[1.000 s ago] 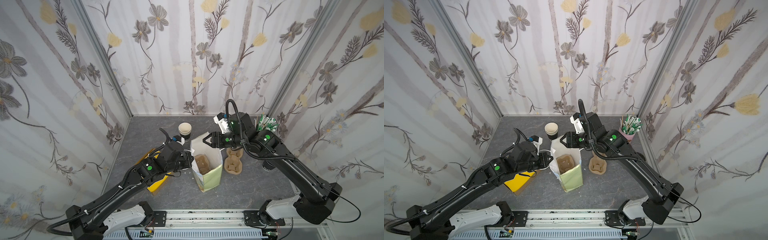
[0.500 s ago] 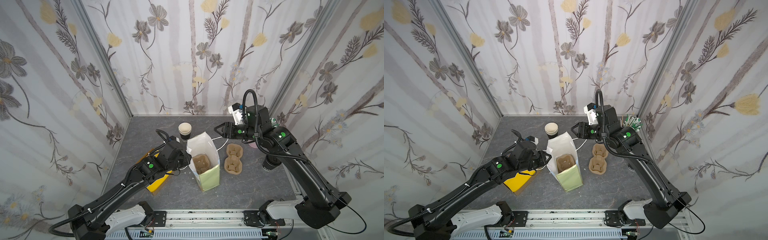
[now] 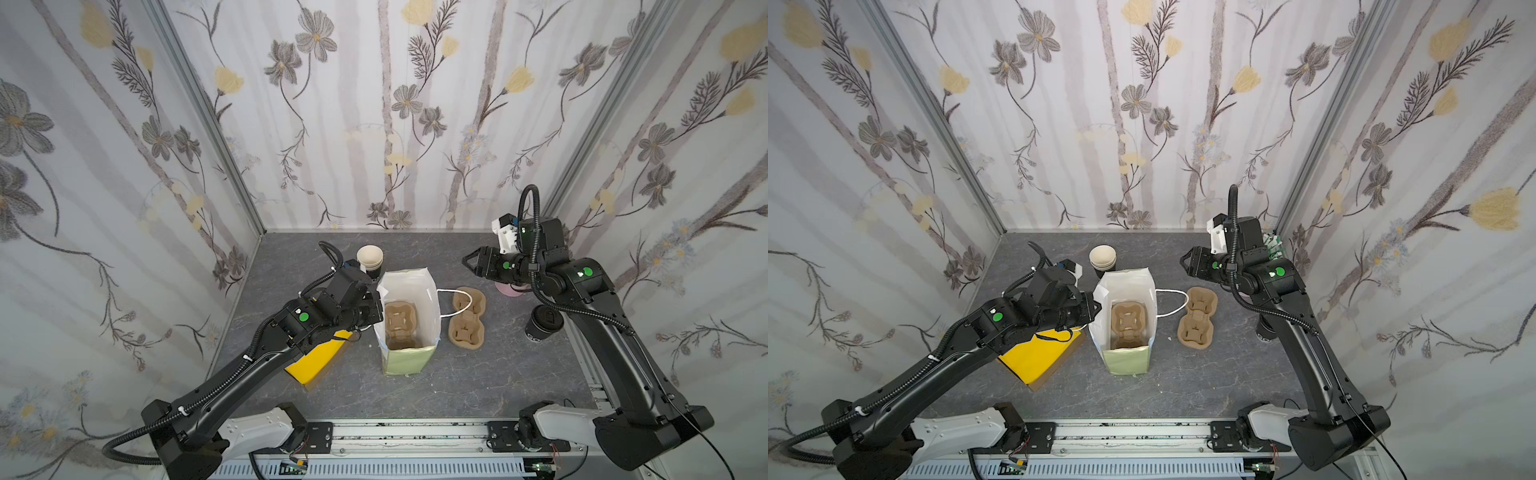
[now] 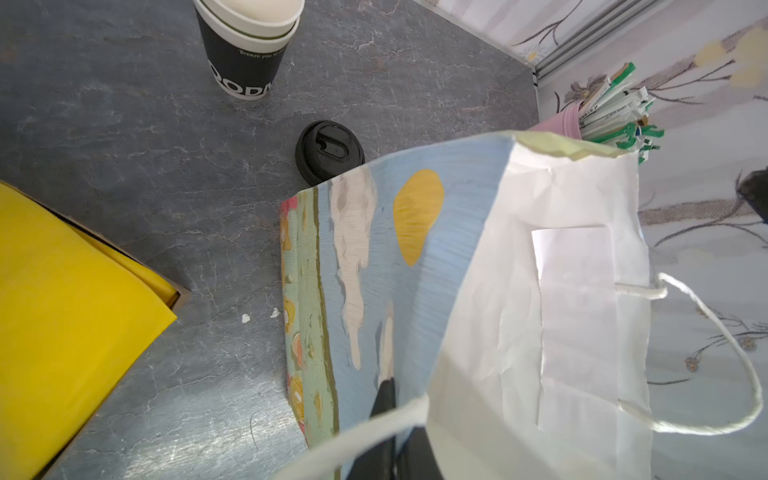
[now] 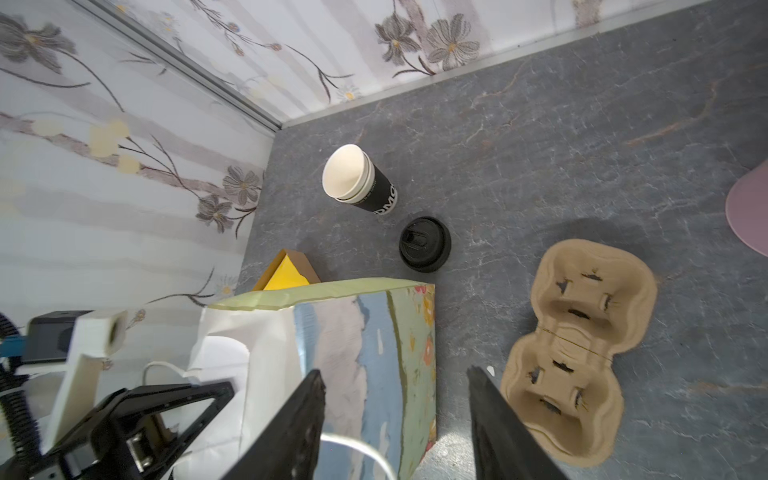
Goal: Pack the takeout coffee
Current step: 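Move the right gripper toward the black-lidded cup while the left gripper holds the bag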
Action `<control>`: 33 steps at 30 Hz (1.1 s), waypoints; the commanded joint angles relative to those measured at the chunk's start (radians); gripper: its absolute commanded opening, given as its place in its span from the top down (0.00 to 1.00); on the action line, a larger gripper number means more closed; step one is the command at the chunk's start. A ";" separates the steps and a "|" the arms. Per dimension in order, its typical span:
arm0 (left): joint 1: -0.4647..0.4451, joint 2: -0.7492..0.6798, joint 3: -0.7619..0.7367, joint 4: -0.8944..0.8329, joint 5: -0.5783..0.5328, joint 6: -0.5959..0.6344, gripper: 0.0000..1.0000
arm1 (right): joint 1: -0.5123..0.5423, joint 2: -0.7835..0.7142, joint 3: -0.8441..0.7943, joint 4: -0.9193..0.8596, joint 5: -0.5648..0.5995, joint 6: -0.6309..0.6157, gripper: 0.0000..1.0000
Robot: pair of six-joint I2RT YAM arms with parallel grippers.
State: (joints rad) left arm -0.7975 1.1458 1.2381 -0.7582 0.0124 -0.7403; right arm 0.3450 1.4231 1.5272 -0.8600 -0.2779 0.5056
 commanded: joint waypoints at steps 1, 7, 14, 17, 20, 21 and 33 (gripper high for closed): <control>0.000 0.005 0.037 -0.062 -0.032 0.162 1.00 | -0.018 -0.009 -0.036 0.006 0.026 -0.040 0.44; -0.003 -0.012 0.090 -0.072 -0.072 0.295 1.00 | -0.051 -0.010 -0.088 0.005 0.040 -0.062 0.45; -0.005 0.007 0.141 -0.074 -0.045 0.337 1.00 | -0.091 0.027 -0.102 -0.008 0.022 -0.082 0.44; -0.006 0.028 0.138 -0.074 -0.024 0.331 1.00 | -0.103 0.047 -0.098 -0.013 0.015 -0.094 0.45; -0.005 0.052 0.147 -0.073 0.001 0.310 1.00 | -0.113 0.060 -0.087 -0.016 0.014 -0.097 0.45; -0.005 0.058 0.152 -0.069 0.011 0.297 1.00 | -0.117 0.062 -0.080 -0.017 0.015 -0.096 0.45; -0.002 0.076 0.115 0.018 0.078 0.058 1.00 | -0.236 0.003 -0.085 -0.123 0.137 -0.109 0.39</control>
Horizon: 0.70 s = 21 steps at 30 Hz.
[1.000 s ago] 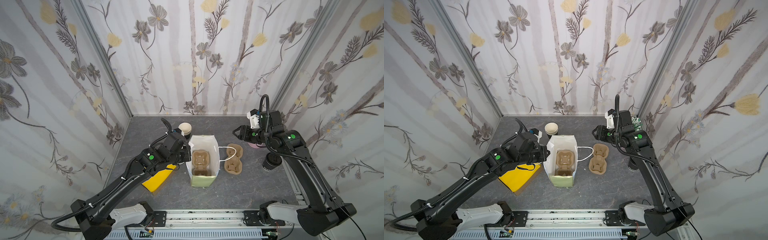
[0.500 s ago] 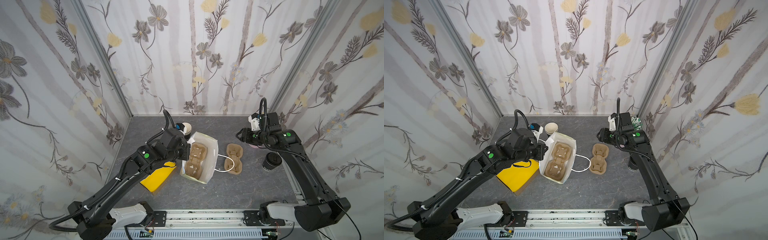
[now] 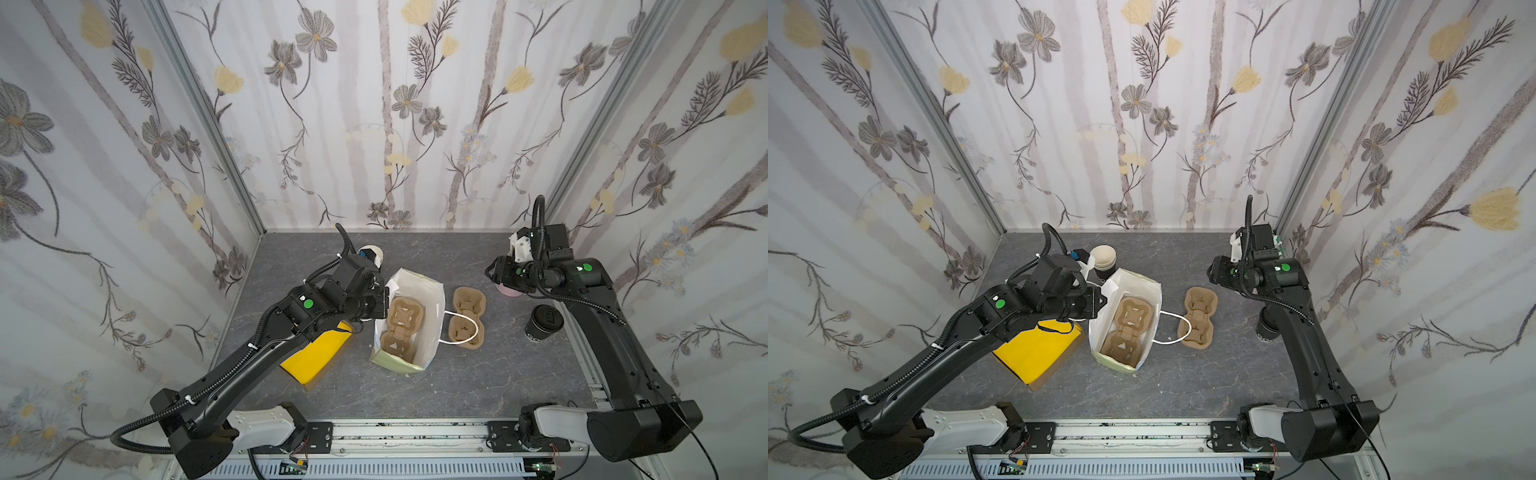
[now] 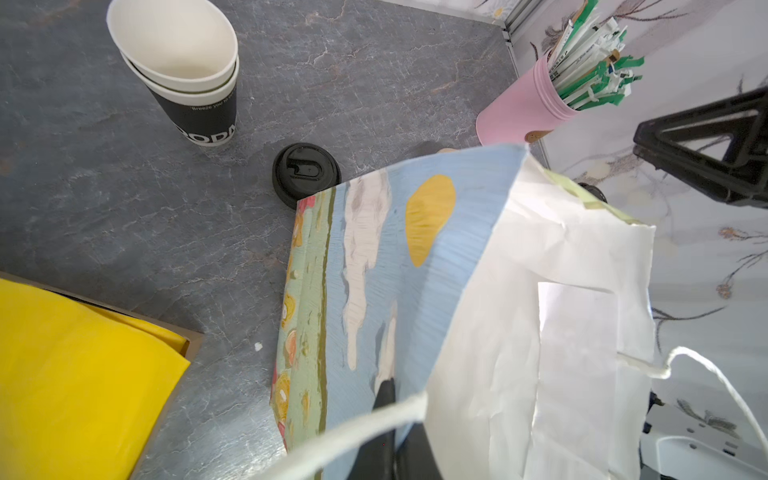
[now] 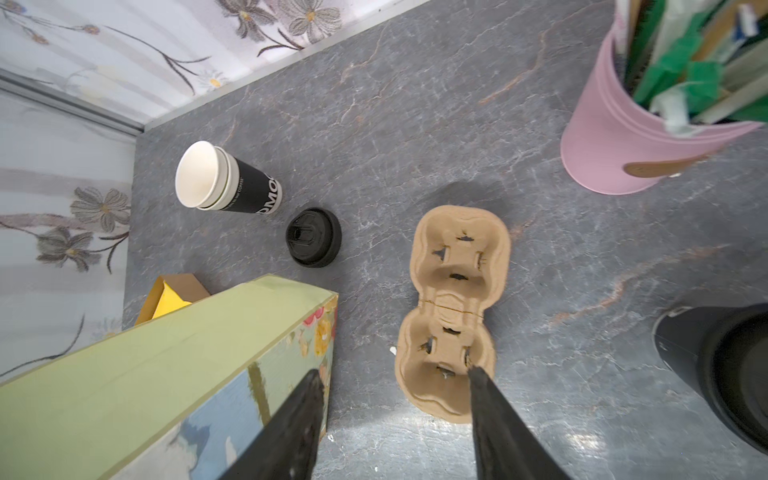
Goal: Pack the takeout coffee
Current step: 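Move the right gripper toward the black-lidded cup while the left gripper holds the bag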
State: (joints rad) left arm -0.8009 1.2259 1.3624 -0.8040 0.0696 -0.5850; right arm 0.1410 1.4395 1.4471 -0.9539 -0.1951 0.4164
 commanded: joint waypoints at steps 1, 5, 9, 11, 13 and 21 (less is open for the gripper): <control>0.002 -0.007 -0.017 0.079 0.025 -0.123 1.00 | -0.062 -0.024 -0.009 -0.038 0.051 -0.025 0.37; 0.004 -0.014 -0.061 0.124 0.039 -0.208 1.00 | -0.177 -0.053 -0.027 -0.069 0.070 -0.053 0.24; 0.004 -0.016 -0.113 0.146 0.045 -0.268 1.00 | -0.277 -0.048 -0.043 -0.110 0.136 -0.094 0.22; 0.003 -0.016 -0.124 0.151 0.034 -0.280 1.00 | -0.297 -0.053 -0.070 -0.084 0.172 -0.083 0.19; 0.004 -0.013 -0.125 0.157 0.023 -0.282 1.00 | -0.330 -0.048 -0.094 -0.047 0.180 -0.056 0.18; 0.012 0.010 -0.121 0.163 0.010 -0.251 0.98 | -0.423 -0.022 -0.195 0.043 0.244 -0.075 0.22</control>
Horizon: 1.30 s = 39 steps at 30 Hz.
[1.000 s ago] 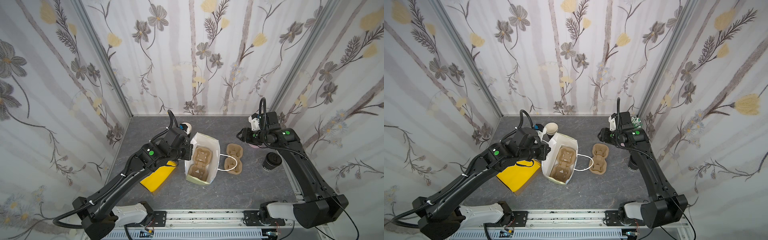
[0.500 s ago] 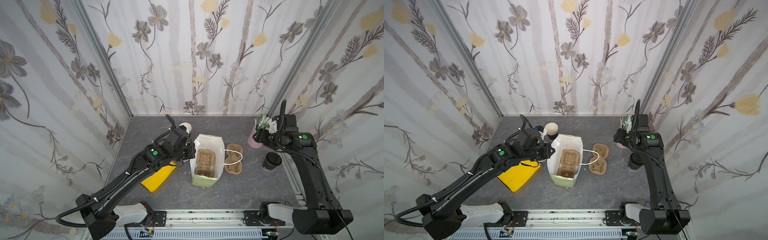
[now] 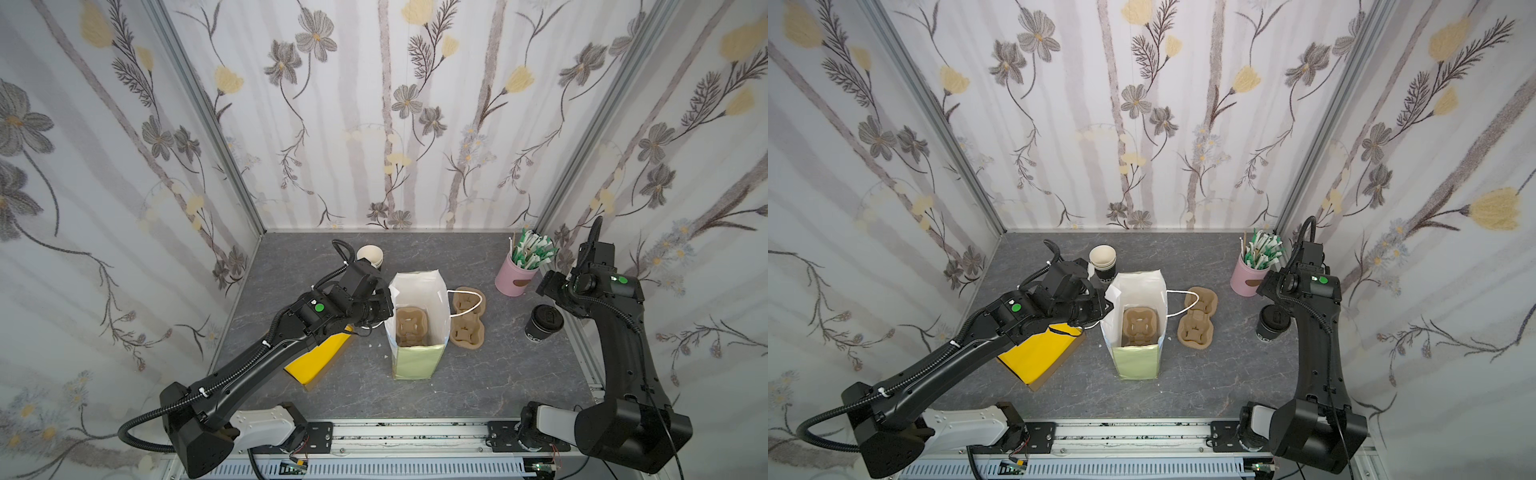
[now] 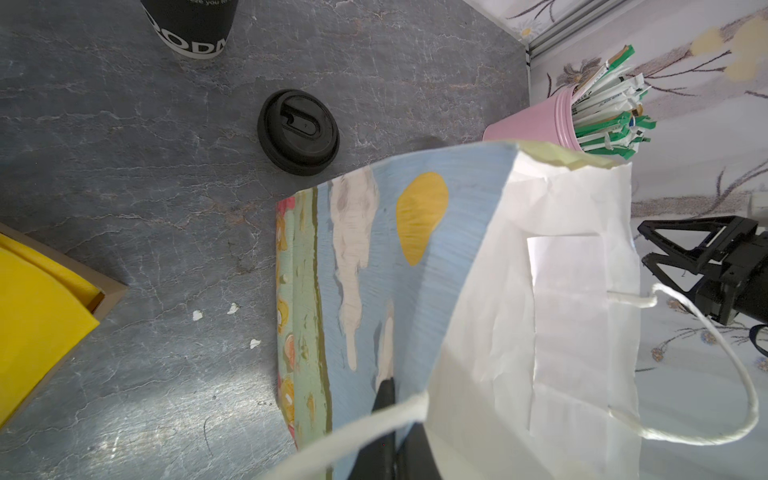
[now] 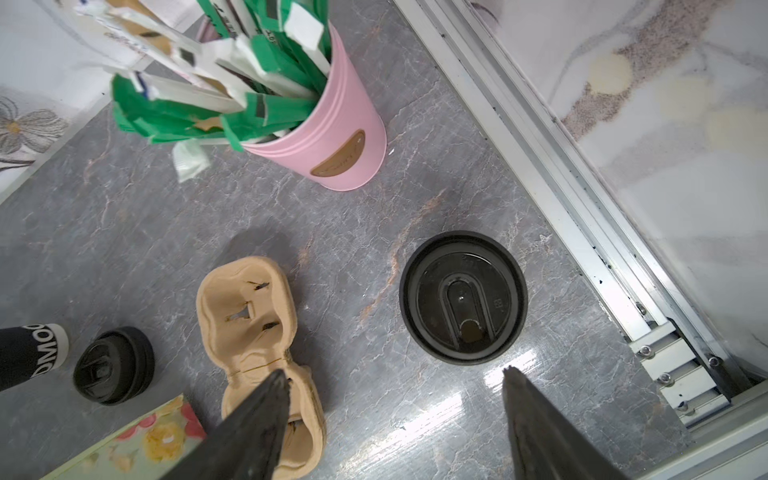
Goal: Pack the takeout coffee
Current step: 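Move the right gripper toward the black-lidded cup while the left gripper holds the bag, then lower the right gripper around the black-lidded cup and close on it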
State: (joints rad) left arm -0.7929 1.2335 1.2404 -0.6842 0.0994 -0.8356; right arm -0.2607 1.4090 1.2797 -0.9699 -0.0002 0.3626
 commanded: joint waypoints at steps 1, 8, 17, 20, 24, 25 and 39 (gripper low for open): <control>0.005 0.003 -0.001 0.045 -0.026 -0.002 0.94 | -0.034 0.011 -0.047 0.067 0.042 -0.024 0.23; 0.013 -0.018 -0.028 0.047 -0.070 0.014 0.74 | -0.044 0.023 -0.172 0.111 0.031 -0.052 0.23; 0.021 -0.019 -0.019 0.047 -0.031 0.077 0.64 | -0.046 0.045 -0.216 0.129 0.069 -0.080 0.23; 0.023 -0.011 -0.016 0.047 -0.014 0.093 0.64 | -0.047 0.063 -0.223 0.138 0.050 -0.082 0.25; 0.025 -0.004 -0.015 0.047 -0.002 0.104 0.64 | -0.047 0.077 -0.221 0.148 0.030 -0.076 0.27; 0.028 -0.002 -0.014 0.046 0.003 0.108 0.63 | -0.047 0.080 -0.219 0.147 0.032 -0.076 0.27; 0.033 -0.004 -0.022 0.046 0.019 0.118 0.61 | -0.047 0.087 -0.196 0.117 0.106 -0.085 0.23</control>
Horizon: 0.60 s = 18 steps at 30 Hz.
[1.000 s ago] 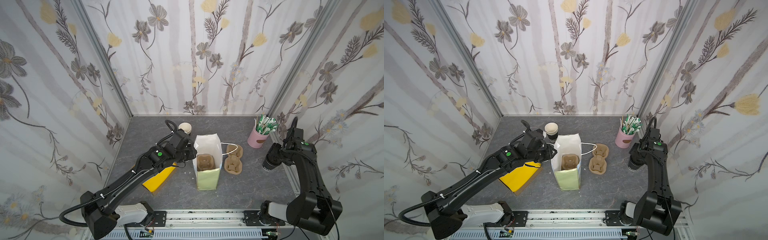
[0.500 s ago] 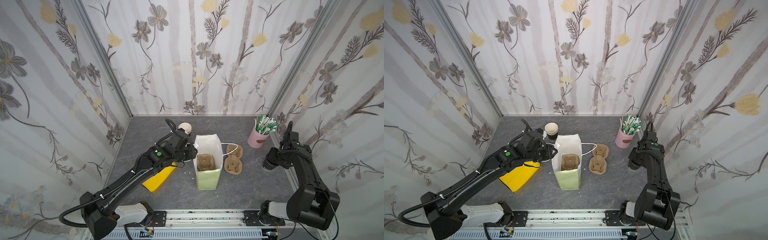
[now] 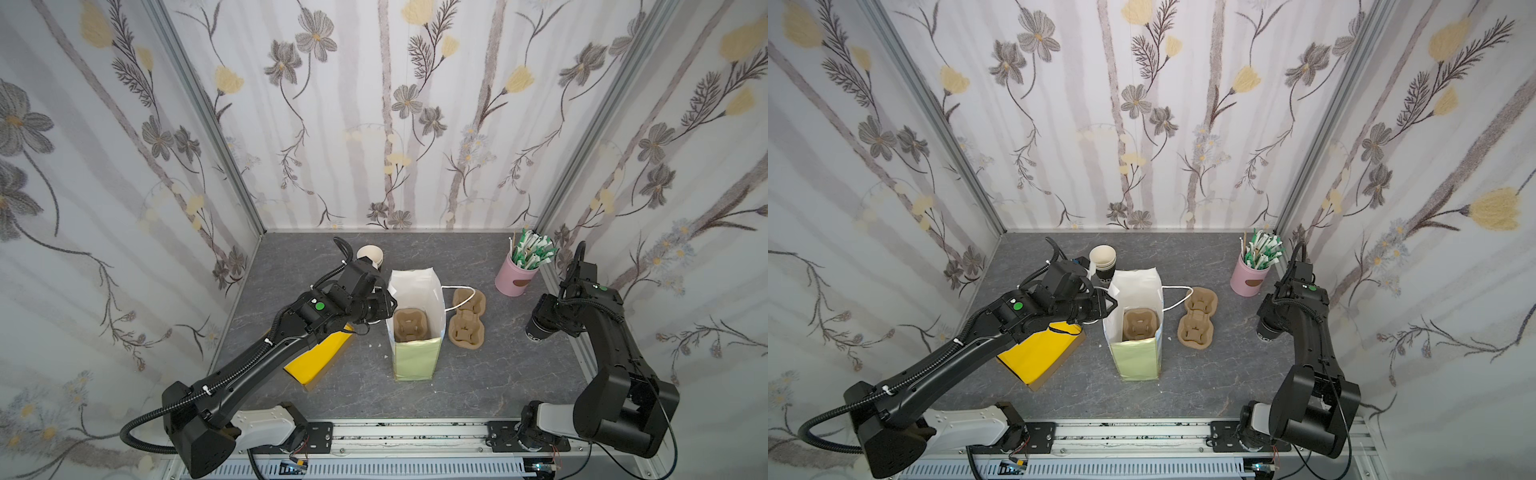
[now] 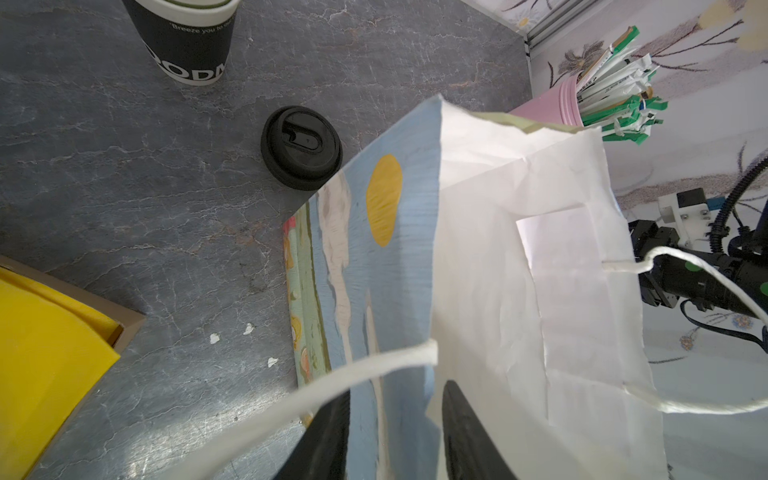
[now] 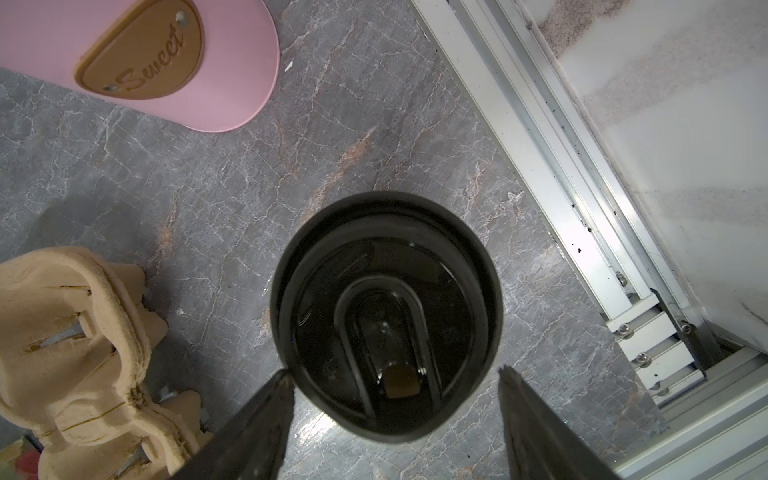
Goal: Pack the takeout coffee
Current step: 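Lower the right gripper around the black-lidded cup and close on it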
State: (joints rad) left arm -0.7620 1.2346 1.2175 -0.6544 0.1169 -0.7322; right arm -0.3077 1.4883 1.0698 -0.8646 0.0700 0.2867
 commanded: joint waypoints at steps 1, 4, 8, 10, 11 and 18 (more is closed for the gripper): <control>0.003 -0.007 0.000 0.016 0.001 0.015 0.61 | 0.000 0.012 0.017 0.015 0.034 -0.011 0.23; 0.006 -0.005 0.008 0.017 -0.003 0.022 0.60 | 0.000 0.029 0.029 0.015 0.033 -0.012 0.23; 0.009 -0.002 0.014 0.016 -0.008 0.028 0.60 | 0.000 0.036 0.031 0.023 0.020 -0.018 0.22; 0.010 0.000 0.012 0.017 -0.008 0.030 0.60 | 0.000 0.042 0.031 0.023 0.021 -0.022 0.22; 0.011 0.000 0.010 0.017 -0.008 0.028 0.60 | 0.001 0.044 0.032 0.022 0.023 -0.024 0.22; 0.013 0.001 0.010 0.017 -0.008 0.028 0.60 | -0.001 0.054 0.039 0.027 0.027 -0.031 0.21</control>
State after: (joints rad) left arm -0.7513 1.2350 1.2213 -0.6529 0.1158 -0.7071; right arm -0.3077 1.5372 1.0958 -0.8574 0.0853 0.2680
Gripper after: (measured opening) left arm 0.395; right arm 0.787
